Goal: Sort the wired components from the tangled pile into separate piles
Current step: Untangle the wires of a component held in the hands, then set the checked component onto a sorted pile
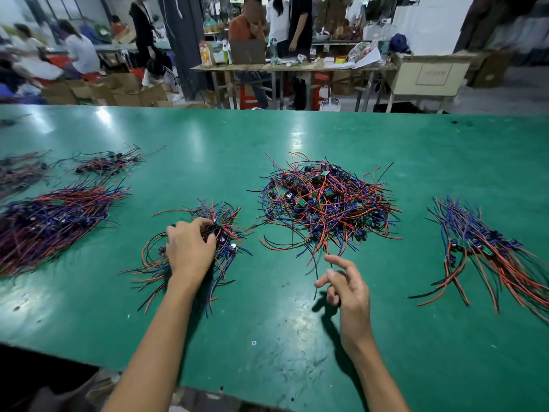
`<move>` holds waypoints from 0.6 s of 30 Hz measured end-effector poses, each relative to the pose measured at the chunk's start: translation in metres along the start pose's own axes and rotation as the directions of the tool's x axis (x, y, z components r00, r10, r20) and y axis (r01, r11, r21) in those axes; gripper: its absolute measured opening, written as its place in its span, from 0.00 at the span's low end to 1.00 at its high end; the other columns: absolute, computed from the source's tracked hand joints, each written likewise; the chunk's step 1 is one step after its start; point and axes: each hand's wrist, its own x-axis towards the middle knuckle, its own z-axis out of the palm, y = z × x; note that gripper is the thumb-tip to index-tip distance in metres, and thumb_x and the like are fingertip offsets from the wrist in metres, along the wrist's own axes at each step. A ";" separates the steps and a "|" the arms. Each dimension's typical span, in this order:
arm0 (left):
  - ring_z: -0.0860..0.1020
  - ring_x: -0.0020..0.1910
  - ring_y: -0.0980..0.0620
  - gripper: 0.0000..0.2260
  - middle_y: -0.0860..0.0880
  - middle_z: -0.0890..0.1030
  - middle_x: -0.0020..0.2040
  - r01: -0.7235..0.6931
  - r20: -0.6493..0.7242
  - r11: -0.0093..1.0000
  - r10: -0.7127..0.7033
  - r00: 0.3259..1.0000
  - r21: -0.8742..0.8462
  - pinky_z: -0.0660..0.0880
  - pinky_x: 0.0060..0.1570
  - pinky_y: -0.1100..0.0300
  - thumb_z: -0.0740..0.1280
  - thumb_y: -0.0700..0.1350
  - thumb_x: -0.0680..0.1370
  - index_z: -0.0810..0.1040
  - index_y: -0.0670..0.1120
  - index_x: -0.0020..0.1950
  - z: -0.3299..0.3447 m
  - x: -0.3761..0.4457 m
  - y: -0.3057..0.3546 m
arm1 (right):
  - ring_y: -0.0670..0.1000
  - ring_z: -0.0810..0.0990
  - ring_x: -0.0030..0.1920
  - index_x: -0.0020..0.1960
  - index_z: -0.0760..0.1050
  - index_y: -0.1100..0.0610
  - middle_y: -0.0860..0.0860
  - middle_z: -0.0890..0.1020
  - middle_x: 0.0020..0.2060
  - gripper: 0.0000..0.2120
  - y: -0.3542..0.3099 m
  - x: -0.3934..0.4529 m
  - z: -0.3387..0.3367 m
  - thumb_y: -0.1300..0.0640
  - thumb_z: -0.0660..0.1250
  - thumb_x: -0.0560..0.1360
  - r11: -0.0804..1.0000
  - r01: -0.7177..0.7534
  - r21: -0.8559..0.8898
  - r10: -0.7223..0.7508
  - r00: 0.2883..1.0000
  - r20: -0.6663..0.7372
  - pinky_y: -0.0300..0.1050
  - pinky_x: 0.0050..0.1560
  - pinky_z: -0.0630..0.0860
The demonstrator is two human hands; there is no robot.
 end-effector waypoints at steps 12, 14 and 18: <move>0.73 0.58 0.50 0.17 0.51 0.82 0.54 -0.418 0.137 0.893 0.441 0.887 -0.168 0.64 0.56 0.52 0.63 0.63 0.79 0.85 0.54 0.52 0.067 -0.078 0.135 | 0.46 0.78 0.33 0.51 0.80 0.45 0.52 0.83 0.31 0.11 0.012 0.006 0.004 0.60 0.65 0.80 0.974 0.001 -0.226 -0.023 0.995 -0.095 0.38 0.38 0.72; 0.75 0.56 0.49 0.13 0.52 0.83 0.52 -0.350 0.119 0.896 0.392 0.912 -0.273 0.65 0.56 0.51 0.64 0.58 0.80 0.85 0.53 0.49 0.073 -0.087 0.135 | 0.44 0.77 0.31 0.51 0.80 0.45 0.50 0.82 0.31 0.09 0.014 0.007 0.004 0.58 0.64 0.79 0.964 0.004 -0.265 -0.034 0.993 -0.109 0.35 0.36 0.71; 0.75 0.47 0.57 0.08 0.57 0.82 0.47 -0.243 0.083 0.767 0.359 0.929 -0.594 0.71 0.51 0.58 0.67 0.54 0.80 0.83 0.52 0.46 0.073 -0.106 0.114 | 0.47 0.76 0.30 0.52 0.79 0.45 0.48 0.84 0.35 0.09 0.017 0.011 0.002 0.56 0.61 0.82 0.957 -0.033 -0.290 -0.023 0.982 -0.186 0.45 0.35 0.75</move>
